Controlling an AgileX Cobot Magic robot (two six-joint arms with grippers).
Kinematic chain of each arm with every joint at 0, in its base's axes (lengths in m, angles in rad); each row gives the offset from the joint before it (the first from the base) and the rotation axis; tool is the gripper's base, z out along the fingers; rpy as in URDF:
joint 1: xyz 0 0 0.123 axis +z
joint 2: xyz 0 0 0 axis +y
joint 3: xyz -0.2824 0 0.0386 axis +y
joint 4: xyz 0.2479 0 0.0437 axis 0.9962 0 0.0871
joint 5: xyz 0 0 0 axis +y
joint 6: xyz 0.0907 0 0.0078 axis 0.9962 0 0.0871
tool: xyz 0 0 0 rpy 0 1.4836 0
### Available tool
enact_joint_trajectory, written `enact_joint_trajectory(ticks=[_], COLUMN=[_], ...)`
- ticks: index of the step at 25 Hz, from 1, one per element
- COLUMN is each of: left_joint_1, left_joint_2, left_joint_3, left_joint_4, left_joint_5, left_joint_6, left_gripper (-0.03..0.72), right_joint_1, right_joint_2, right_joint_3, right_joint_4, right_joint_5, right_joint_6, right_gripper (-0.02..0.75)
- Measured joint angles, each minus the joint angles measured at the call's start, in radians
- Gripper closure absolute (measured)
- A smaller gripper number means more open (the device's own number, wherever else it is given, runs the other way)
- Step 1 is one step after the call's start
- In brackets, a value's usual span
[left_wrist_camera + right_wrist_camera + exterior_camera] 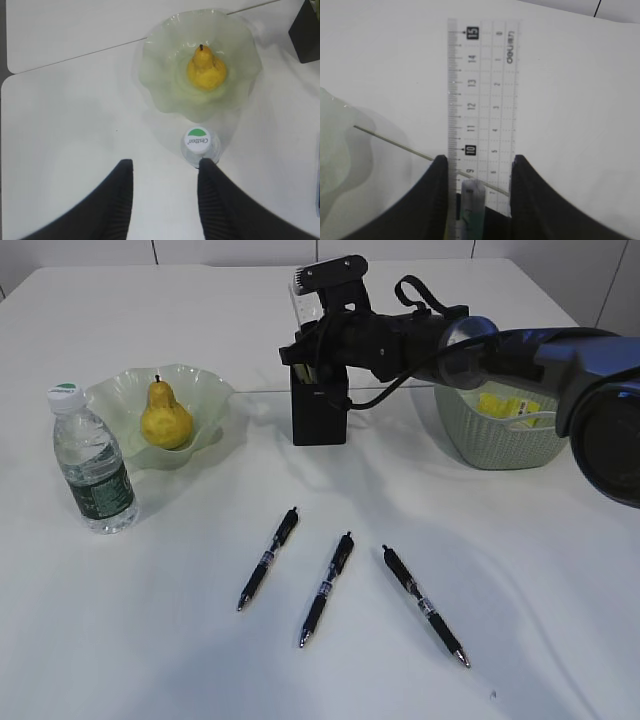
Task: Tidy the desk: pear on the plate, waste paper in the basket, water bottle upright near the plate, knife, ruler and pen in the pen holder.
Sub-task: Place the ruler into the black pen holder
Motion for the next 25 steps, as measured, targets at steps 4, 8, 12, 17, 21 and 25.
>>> enact_joint_trajectory(ticks=[4, 8, 12, 17, 21, 25], left_joint_1=[0.0, 0.0, 0.0, 0.0, 0.0, 0.0], left_joint_2=[0.0, 0.0, 0.0, 0.0, 0.0, 0.0], left_joint_3=[0.0, 0.0, 0.0, 0.0, 0.0, 0.0], left_joint_4=[0.0, 0.0, 0.0, 0.0, 0.0, 0.0], left_joint_5=[0.0, 0.0, 0.0, 0.0, 0.0, 0.0], left_joint_6=[0.0, 0.0, 0.0, 0.0, 0.0, 0.0], left_gripper=[0.388, 0.388, 0.388, 0.39, 0.39, 0.39], right_joint_1=[0.0, 0.0, 0.0, 0.0, 0.0, 0.0], right_joint_2=[0.0, 0.0, 0.0, 0.0, 0.0, 0.0], right_joint_3=[0.0, 0.0, 0.0, 0.0, 0.0, 0.0], right_joint_4=[0.0, 0.0, 0.0, 0.0, 0.0, 0.0], right_joint_5=[0.003, 0.003, 0.007, 0.013, 0.024, 0.028], right_joint_6=[0.0, 0.0, 0.0, 0.0, 0.0, 0.0], right_gripper=[0.456, 0.456, 0.456, 0.43, 0.393, 0.351])
